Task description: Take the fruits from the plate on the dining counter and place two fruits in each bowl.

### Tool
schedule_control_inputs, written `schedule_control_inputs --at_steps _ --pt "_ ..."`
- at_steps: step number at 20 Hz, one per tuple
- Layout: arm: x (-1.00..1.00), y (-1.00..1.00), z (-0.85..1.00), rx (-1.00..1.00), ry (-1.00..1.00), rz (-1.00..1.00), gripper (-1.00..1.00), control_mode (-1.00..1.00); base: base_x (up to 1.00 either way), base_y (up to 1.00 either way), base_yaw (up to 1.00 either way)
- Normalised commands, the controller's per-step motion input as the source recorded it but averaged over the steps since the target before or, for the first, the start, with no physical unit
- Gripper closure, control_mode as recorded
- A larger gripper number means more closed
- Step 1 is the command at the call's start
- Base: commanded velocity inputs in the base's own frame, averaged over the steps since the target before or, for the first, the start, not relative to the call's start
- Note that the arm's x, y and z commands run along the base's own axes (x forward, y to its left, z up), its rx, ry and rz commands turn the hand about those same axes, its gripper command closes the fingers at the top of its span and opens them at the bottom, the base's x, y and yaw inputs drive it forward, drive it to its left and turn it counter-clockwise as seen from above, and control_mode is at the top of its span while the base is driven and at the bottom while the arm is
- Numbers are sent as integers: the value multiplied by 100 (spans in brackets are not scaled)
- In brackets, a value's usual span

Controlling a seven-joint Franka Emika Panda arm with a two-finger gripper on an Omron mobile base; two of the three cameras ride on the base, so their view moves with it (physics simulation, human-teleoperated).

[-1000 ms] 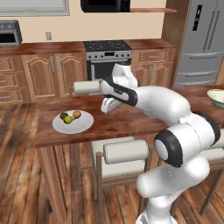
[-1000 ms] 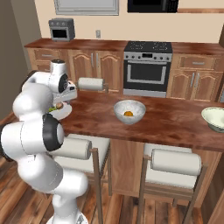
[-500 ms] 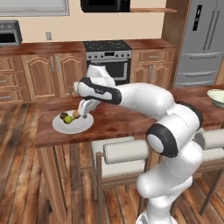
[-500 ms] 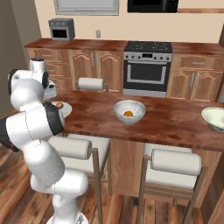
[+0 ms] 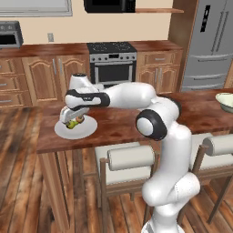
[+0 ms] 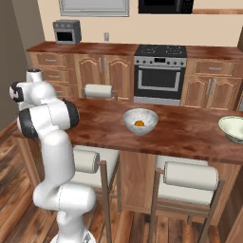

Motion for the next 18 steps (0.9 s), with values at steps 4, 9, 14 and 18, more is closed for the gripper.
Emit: schedule_control_inputs --at_steps 4,9,14,18 --pt "98 33 -58 0 0 -42 -100 -100 0 0 0" --pt "47 3 -4 0 0 -36 -100 -100 0 0 0" --pt "26 -17 -12 0 0 -20 -100 -100 0 0 0" --pt "2 -26 -28 0 9 -17 -100 -100 0 0 0"
